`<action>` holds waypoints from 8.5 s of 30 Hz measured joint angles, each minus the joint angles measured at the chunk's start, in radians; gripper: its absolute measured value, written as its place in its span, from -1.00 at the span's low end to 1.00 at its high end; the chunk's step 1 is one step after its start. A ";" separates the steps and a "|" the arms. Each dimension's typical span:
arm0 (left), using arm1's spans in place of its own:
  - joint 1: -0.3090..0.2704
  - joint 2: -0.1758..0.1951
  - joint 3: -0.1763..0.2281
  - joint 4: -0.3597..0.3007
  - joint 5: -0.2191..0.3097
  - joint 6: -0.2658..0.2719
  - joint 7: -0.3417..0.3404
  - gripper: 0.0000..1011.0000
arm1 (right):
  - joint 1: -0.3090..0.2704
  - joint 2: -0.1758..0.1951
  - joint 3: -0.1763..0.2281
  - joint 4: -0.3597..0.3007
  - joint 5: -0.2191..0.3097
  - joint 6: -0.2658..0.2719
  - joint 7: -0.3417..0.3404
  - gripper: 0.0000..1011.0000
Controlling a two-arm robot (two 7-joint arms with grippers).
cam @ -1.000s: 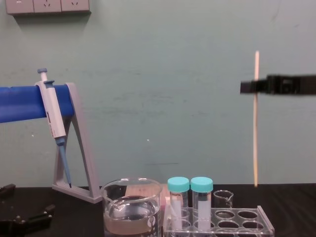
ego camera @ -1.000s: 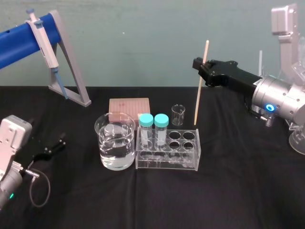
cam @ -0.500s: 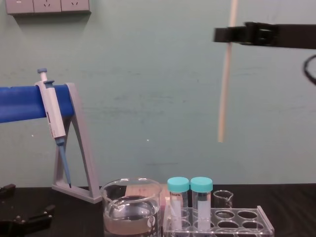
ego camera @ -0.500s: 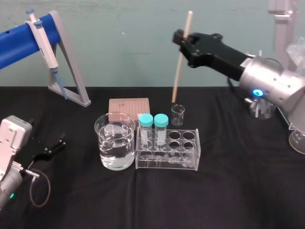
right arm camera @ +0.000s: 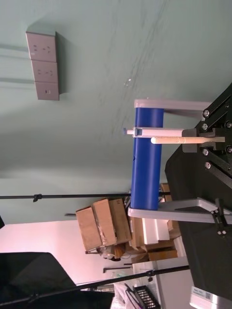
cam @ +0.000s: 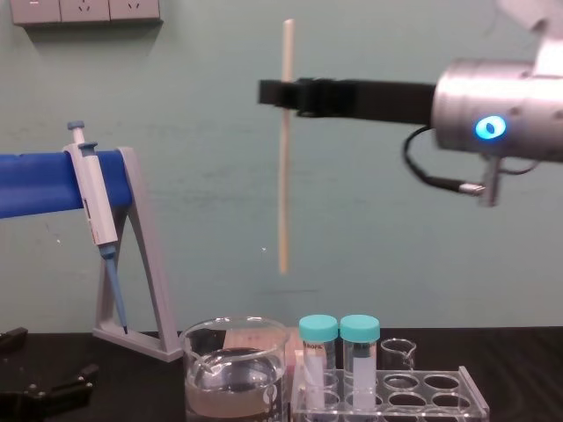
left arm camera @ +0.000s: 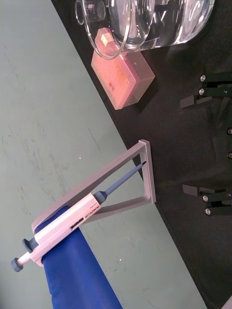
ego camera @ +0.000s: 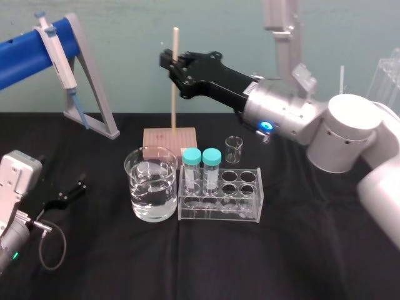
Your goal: Hold the thermometer with one hand and immerse one end into the beaker, then reinsert it into the test tube rack.
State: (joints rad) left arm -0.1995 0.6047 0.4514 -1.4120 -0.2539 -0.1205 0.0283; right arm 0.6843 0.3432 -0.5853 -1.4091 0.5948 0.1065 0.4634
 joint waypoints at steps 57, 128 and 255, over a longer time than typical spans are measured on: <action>0.000 0.000 0.000 0.000 0.000 0.000 0.000 0.99 | -0.015 -0.203 0.004 0.372 -0.139 -0.116 0.120 -0.90; 0.000 0.000 0.000 0.000 0.000 0.000 0.000 0.99 | -0.018 -0.202 0.007 0.368 -0.140 -0.114 0.119 -0.90; 0.000 0.000 0.000 0.000 0.000 0.000 0.000 0.99 | -0.028 -0.182 0.015 0.302 -0.138 -0.108 0.127 -0.90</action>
State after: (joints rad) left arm -0.1995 0.6047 0.4514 -1.4120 -0.2539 -0.1205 0.0283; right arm 0.6564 0.1609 -0.5705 -1.1072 0.4565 -0.0010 0.5902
